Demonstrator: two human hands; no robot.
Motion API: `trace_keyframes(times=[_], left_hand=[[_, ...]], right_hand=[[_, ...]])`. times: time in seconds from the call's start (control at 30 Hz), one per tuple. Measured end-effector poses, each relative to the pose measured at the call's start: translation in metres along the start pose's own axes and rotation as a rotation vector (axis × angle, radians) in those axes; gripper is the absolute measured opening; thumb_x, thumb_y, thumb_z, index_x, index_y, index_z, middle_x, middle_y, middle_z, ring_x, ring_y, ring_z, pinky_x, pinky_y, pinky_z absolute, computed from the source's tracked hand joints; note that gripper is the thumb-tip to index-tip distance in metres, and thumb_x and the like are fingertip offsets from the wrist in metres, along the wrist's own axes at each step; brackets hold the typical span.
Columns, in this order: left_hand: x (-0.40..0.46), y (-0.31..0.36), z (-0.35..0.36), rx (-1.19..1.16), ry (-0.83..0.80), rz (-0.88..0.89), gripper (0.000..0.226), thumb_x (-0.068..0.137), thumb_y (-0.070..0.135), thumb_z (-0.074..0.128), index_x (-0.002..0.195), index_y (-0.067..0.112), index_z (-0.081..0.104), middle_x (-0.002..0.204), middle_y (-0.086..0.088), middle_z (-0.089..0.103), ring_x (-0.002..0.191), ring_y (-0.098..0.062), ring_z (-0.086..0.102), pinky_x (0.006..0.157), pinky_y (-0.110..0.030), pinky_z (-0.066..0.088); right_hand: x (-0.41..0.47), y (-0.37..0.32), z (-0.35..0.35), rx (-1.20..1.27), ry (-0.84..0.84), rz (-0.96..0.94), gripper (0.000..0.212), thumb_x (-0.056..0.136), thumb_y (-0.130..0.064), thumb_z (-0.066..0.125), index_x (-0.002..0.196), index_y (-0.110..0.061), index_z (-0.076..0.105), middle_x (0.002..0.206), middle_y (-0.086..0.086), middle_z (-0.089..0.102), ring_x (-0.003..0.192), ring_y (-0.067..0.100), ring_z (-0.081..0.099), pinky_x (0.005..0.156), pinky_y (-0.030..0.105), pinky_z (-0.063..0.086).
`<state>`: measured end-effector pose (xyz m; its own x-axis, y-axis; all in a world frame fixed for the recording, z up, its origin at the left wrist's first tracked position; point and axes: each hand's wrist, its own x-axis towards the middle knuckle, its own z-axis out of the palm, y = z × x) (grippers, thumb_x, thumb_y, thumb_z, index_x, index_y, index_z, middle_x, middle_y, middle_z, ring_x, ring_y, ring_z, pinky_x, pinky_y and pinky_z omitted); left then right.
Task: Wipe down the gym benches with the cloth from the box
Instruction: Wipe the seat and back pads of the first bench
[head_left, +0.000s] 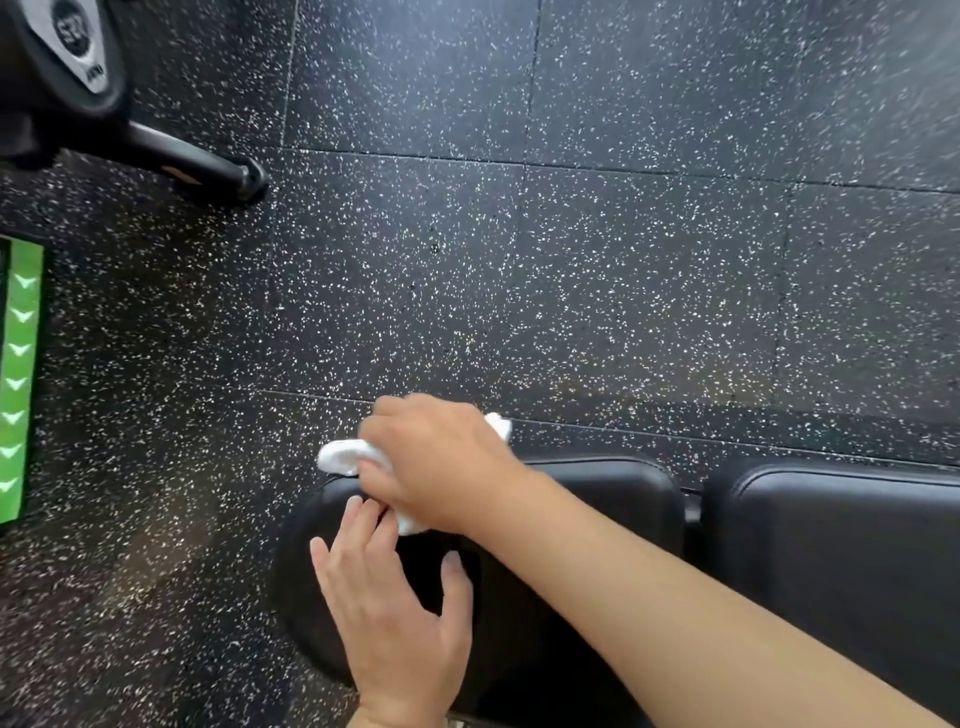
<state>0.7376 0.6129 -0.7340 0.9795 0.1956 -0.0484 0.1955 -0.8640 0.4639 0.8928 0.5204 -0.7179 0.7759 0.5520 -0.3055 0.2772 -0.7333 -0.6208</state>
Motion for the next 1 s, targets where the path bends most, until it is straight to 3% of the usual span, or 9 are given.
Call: trace_keyframes(times=[0.1, 0.23, 0.4, 0.53, 0.7, 0.8, 0.93, 1.0], left_hand=[[0.002, 0.001, -0.005, -0.095, -0.016, -0.049, 0.066, 0.083, 0.037, 0.06, 0.138, 0.001, 0.052, 0.153, -0.013, 0.048, 0.15, -0.03, 0.037, 0.131, -0.049, 0.006], [0.001, -0.004, -0.016, -0.139, -0.086, 0.034, 0.064, 0.087, 0.034, 0.059, 0.145, 0.01, 0.051, 0.161, -0.003, 0.043, 0.154, -0.024, 0.035, 0.132, -0.045, 0.004], [-0.008, -0.034, -0.035, -0.089, -0.173, 0.142, 0.055, 0.095, 0.033, 0.054, 0.149, 0.021, 0.052, 0.165, 0.004, 0.038, 0.156, -0.023, 0.031, 0.13, -0.046, 0.017], [-0.026, -0.06, -0.046, -0.085, -0.178, 0.176, 0.053, 0.095, 0.029, 0.054, 0.148, 0.025, 0.053, 0.165, 0.003, 0.038, 0.155, -0.024, 0.034, 0.129, -0.045, 0.021], [-0.044, -0.084, -0.058, -0.066, -0.15, 0.131, 0.048, 0.095, 0.035, 0.056, 0.143, 0.032, 0.057, 0.162, 0.005, 0.041, 0.154, -0.019, 0.033, 0.122, -0.058, 0.029], [-0.048, -0.097, -0.066, -0.079, -0.168, 0.09, 0.045, 0.096, 0.041, 0.058, 0.139, 0.031, 0.062, 0.16, 0.006, 0.043, 0.153, -0.021, 0.034, 0.117, -0.061, 0.038], [-0.057, -0.116, -0.071, -0.128, -0.138, 0.047, 0.034, 0.094, 0.039, 0.06, 0.117, 0.016, 0.07, 0.14, -0.008, 0.052, 0.131, -0.037, 0.054, 0.099, -0.063, 0.053], [-0.066, -0.123, -0.075, -0.159, -0.172, 0.085, 0.036, 0.095, 0.038, 0.06, 0.128, 0.023, 0.065, 0.142, -0.007, 0.052, 0.128, -0.032, 0.054, 0.095, -0.059, 0.056]], right_hand=[[0.007, -0.007, 0.0, 0.065, -0.015, 0.017, 0.025, 0.098, -0.04, 0.05, 0.093, -0.021, 0.064, 0.09, -0.007, 0.05, 0.09, 0.02, 0.054, 0.066, 0.037, 0.042], [-0.032, 0.02, -0.016, 0.01, -0.025, 0.044, 0.027, 0.099, -0.045, 0.048, 0.102, -0.025, 0.066, 0.096, -0.009, 0.052, 0.093, 0.014, 0.05, 0.073, 0.037, 0.048], [-0.08, 0.057, -0.042, -0.038, -0.041, 0.185, 0.026, 0.099, -0.046, 0.05, 0.112, -0.033, 0.069, 0.098, -0.014, 0.056, 0.097, 0.01, 0.053, 0.08, 0.036, 0.047], [-0.077, 0.036, -0.027, -0.15, 0.06, 0.241, 0.031, 0.099, -0.045, 0.046, 0.106, -0.026, 0.069, 0.098, -0.01, 0.057, 0.096, 0.017, 0.053, 0.081, 0.039, 0.046], [-0.024, -0.03, 0.019, -0.272, 0.182, 0.103, 0.034, 0.102, -0.042, 0.043, 0.099, -0.017, 0.067, 0.098, -0.001, 0.057, 0.092, 0.023, 0.052, 0.077, 0.04, 0.046], [0.012, -0.077, 0.048, -0.324, 0.236, -0.001, 0.026, 0.097, -0.039, 0.055, 0.088, -0.018, 0.066, 0.093, -0.001, 0.059, 0.088, 0.023, 0.052, 0.067, 0.034, 0.039], [0.003, -0.123, 0.086, -0.386, 0.128, -0.22, 0.014, 0.086, -0.032, 0.064, 0.083, -0.019, 0.064, 0.093, 0.0, 0.058, 0.088, 0.024, 0.05, 0.07, 0.036, 0.036], [-0.012, -0.118, 0.084, -0.381, 0.115, -0.281, 0.013, 0.085, -0.028, 0.067, 0.09, -0.016, 0.065, 0.099, 0.002, 0.06, 0.088, 0.025, 0.05, 0.072, 0.037, 0.04]])
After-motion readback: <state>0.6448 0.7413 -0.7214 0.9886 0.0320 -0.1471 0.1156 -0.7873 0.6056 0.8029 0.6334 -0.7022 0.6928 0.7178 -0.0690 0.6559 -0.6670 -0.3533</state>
